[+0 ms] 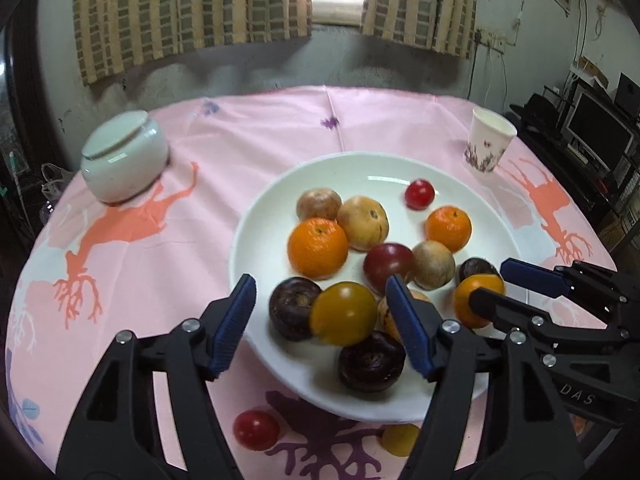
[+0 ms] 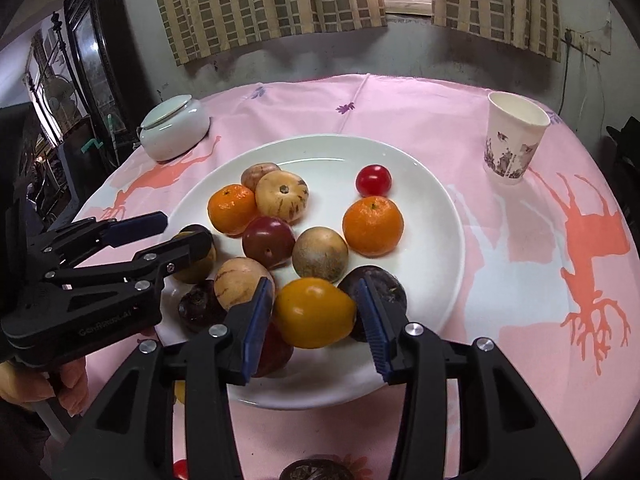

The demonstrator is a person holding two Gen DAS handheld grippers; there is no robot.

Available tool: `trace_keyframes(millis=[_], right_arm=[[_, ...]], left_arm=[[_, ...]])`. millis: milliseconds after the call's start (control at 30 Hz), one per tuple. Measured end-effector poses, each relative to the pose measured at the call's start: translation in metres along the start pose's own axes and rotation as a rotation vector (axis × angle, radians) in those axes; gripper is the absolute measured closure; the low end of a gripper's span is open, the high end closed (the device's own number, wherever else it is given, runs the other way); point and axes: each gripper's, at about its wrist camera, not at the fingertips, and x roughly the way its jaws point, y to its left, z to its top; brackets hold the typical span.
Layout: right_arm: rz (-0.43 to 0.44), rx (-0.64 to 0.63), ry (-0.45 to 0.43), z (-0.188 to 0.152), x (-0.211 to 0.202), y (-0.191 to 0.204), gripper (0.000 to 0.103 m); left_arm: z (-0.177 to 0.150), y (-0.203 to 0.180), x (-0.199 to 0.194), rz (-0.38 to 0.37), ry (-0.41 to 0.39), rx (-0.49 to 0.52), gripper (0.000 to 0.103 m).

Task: Organize fruits
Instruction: 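Place both held fruits on the white plate and open both tools, then withdraw both open tools from the plate toward the fruit pile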

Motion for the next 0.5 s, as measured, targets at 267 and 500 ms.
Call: trace_keyframes(millis=[267,500], right_arm=[[0.022,0.014,-0.068,-0.009,-0.045,-0.003,0.050],[0.006,0.025,-0.100,-0.040,-0.088,-0.011,0.038]], left_arm=[[-0.010,0.021,-0.042,0.014,-0.024,-0.034,0.023],[-0.038,0.037,-0.073,0.053,-0.043,-0.042,0.017]])
